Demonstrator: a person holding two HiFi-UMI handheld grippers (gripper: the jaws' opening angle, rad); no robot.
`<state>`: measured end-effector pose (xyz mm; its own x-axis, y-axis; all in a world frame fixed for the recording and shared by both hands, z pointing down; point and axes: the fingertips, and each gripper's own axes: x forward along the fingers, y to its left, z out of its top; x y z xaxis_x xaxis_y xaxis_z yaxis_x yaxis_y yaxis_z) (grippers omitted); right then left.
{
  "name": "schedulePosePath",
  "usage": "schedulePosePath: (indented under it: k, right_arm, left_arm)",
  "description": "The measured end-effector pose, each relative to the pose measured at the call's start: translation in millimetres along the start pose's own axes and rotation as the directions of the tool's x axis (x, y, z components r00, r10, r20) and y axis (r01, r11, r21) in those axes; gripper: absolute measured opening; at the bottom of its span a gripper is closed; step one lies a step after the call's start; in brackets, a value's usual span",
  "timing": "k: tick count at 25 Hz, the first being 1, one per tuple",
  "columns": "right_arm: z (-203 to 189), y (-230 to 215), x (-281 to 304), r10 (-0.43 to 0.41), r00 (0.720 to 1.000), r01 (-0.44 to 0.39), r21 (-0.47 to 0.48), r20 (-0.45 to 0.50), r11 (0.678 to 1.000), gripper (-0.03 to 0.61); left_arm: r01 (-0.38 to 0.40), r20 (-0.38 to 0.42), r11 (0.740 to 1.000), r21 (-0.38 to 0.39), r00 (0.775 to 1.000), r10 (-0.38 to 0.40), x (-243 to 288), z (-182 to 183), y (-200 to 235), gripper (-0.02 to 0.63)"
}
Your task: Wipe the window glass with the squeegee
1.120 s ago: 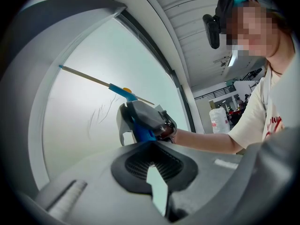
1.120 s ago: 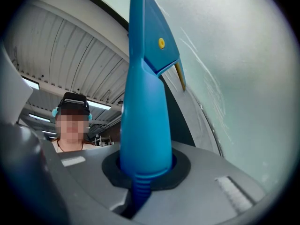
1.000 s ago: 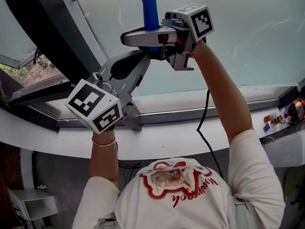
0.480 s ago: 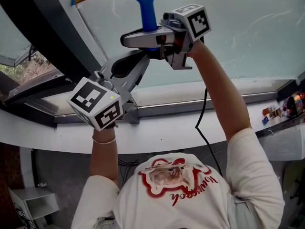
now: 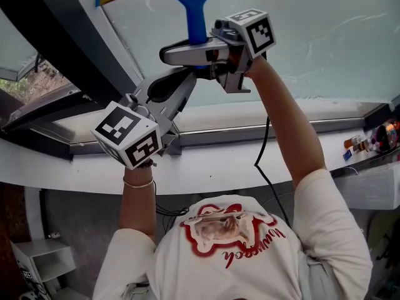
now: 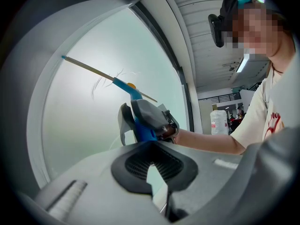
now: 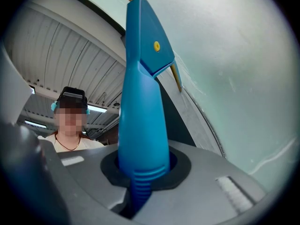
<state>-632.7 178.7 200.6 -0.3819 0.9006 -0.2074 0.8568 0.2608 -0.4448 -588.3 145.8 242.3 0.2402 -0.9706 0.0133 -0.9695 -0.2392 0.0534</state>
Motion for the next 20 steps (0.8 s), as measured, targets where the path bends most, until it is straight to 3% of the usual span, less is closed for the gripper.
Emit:
schedulePosePath:
  k: [20]
  right_arm:
    - [-59,-27,-14,-0.033,0.999,0.032,0.063,0.016,0.997,0.071]
  left_arm:
    - [0.010,-0.070,0.994,-0.107,0.997,-0.018,0,-65,-1,0.006]
